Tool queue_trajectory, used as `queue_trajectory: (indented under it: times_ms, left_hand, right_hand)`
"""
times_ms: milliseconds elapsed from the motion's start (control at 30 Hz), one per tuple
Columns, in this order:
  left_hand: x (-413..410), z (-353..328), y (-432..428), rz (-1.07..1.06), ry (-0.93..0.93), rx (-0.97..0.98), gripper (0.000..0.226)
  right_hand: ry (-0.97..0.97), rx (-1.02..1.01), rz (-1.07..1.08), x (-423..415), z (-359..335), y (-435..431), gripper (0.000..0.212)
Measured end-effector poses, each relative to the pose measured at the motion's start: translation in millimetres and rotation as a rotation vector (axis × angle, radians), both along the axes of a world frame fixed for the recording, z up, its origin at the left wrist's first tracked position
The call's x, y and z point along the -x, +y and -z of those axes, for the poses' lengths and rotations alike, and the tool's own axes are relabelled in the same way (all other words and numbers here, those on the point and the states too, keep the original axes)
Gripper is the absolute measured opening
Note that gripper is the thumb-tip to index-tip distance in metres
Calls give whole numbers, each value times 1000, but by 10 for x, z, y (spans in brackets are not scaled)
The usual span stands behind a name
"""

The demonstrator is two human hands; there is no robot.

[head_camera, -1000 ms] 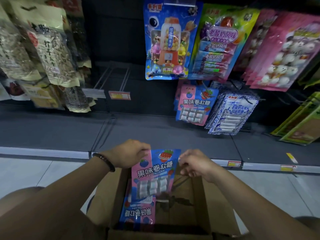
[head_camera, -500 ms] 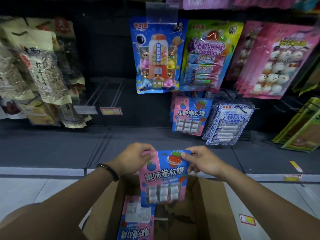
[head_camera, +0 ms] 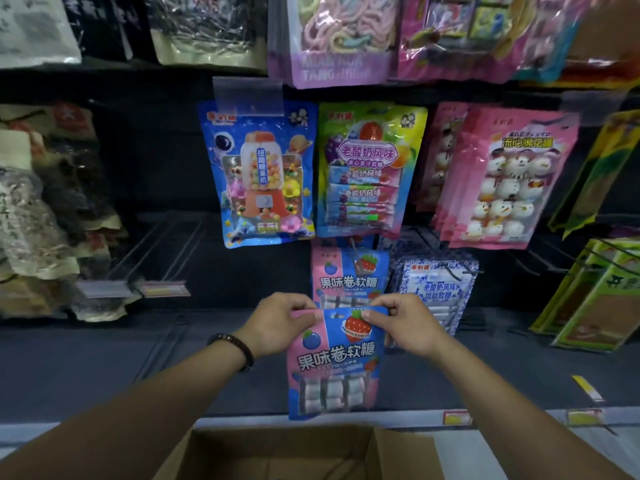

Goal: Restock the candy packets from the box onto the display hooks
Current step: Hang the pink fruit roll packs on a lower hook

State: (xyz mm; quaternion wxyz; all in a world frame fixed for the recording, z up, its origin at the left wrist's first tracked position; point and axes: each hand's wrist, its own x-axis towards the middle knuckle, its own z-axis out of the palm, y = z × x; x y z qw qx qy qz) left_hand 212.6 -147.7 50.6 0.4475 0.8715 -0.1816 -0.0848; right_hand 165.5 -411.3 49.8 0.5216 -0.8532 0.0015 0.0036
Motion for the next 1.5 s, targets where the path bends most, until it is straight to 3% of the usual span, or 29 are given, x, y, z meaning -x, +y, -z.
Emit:
queue_trajectory:
  times_ms: [367,667,800,1000,1167,1367,1500]
  left_hand:
    - [-549,7,-700,-85,-133,68,29]
    - [-729,123,-770,-182,-171,34,23]
    - [-817,133,-854,-239,-152,32,22]
    - [-1013,68,-982,-323,-139,43,21]
    - [-1103,38,-1019,-371,-126,39,17]
    - [-1030,64,-889,-398,-129,-46,15]
    - [-787,183,-527,-336,-51,-153,39]
  right_hand:
    - [-171,-35,351,-411,17,-303,21]
    - [-105,-61,508,-621,121,-173,19]
    - [-100,-81,561,-650,140,-136,6]
    - [-135,-75,519,-603,178,-96,55]
    - [-79,-76,480,-635,292,-127,14]
    - [138,-91,176,-560,354,-87,10]
    - [273,17,17,-406,411,33,6]
